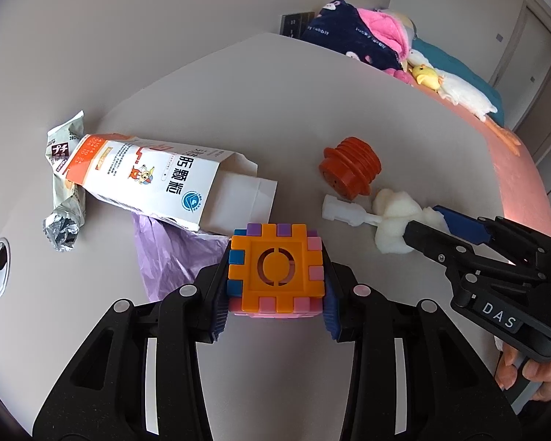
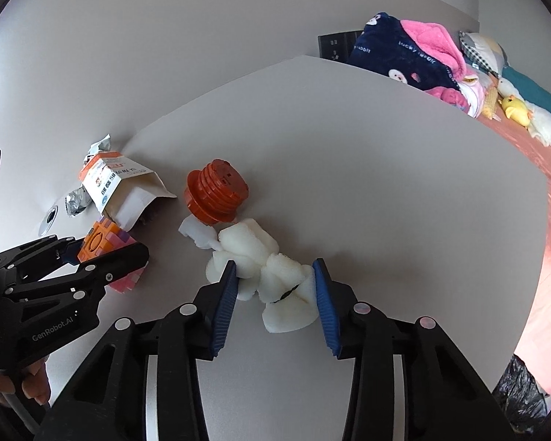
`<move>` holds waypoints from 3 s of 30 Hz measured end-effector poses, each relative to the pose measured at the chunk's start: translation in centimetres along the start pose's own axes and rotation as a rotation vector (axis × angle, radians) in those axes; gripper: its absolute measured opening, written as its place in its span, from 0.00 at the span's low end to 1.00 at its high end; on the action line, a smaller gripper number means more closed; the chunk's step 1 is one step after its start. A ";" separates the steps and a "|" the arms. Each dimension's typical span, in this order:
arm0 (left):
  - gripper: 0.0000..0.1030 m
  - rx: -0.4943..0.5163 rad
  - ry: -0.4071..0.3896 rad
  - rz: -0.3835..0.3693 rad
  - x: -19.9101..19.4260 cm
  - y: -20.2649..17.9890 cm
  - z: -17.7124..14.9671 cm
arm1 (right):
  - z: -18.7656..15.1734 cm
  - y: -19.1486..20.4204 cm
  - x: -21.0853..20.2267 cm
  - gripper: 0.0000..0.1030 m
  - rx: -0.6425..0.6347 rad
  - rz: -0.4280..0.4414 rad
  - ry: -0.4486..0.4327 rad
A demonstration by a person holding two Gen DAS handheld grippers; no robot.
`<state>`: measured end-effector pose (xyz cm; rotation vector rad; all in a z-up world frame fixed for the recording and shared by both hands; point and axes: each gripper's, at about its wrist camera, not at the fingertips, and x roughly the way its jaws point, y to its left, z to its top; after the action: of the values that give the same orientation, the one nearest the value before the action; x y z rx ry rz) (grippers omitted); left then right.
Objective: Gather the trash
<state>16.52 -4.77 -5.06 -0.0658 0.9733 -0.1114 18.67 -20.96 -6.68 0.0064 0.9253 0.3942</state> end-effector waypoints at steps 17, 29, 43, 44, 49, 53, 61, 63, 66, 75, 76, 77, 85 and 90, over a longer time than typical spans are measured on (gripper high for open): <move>0.39 0.139 -0.041 -0.055 -2.3 -6.1 -0.7 | -3.6 -3.9 -7.6 0.42 0.142 -0.001 -0.112; 0.39 0.146 -0.069 -0.151 -5.6 -9.1 -2.7 | -6.9 -6.4 -13.3 0.43 0.213 -0.018 -0.180; 0.39 0.161 -0.134 -0.176 -10.6 -10.8 -3.6 | -9.3 -6.5 -18.4 0.44 0.226 -0.023 -0.259; 0.39 0.163 -0.140 -0.176 -10.9 -10.9 -3.6 | -9.4 -6.5 -18.7 0.44 0.226 -0.025 -0.264; 0.39 0.138 -0.154 -0.224 -12.1 -10.9 -3.8 | -10.2 -6.5 -20.1 0.44 0.230 -0.030 -0.284; 0.39 0.122 -0.171 -0.226 -13.1 -10.8 -4.1 | -10.7 -6.7 -21.0 0.44 0.233 -0.035 -0.297; 0.39 0.129 -0.210 -0.230 -15.6 -11.0 -4.0 | -11.3 -6.8 -22.4 0.44 0.244 -0.033 -0.320; 0.39 0.124 -0.212 -0.238 -16.0 -10.9 -3.8 | -11.4 -6.9 -22.7 0.44 0.244 -0.032 -0.324; 0.53 0.090 -0.210 -0.222 -16.0 -10.3 -3.7 | -11.6 -6.8 -23.0 0.44 0.240 -0.029 -0.329; 0.64 0.068 -0.196 -0.173 -15.1 -8.8 -4.9 | -12.0 -6.3 -23.2 0.44 0.230 -0.032 -0.323; 0.64 0.065 -0.191 -0.175 -14.9 -8.8 -5.0 | -12.0 -6.2 -23.2 0.44 0.230 -0.032 -0.323; 0.64 0.063 -0.186 -0.176 -14.7 -8.6 -5.2 | -12.0 -6.2 -23.2 0.44 0.231 -0.033 -0.322; 0.64 0.066 -0.157 -0.175 -13.7 -8.4 -6.1 | -12.7 -6.3 -23.1 0.44 0.239 -0.034 -0.315; 0.64 0.051 -0.150 -0.166 -13.3 -8.1 -6.0 | -12.8 -6.6 -23.0 0.44 0.244 -0.033 -0.313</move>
<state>3.59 -11.17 3.35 -0.1065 0.8142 -0.2798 -1.44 -36.80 2.33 0.2690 0.6585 0.2385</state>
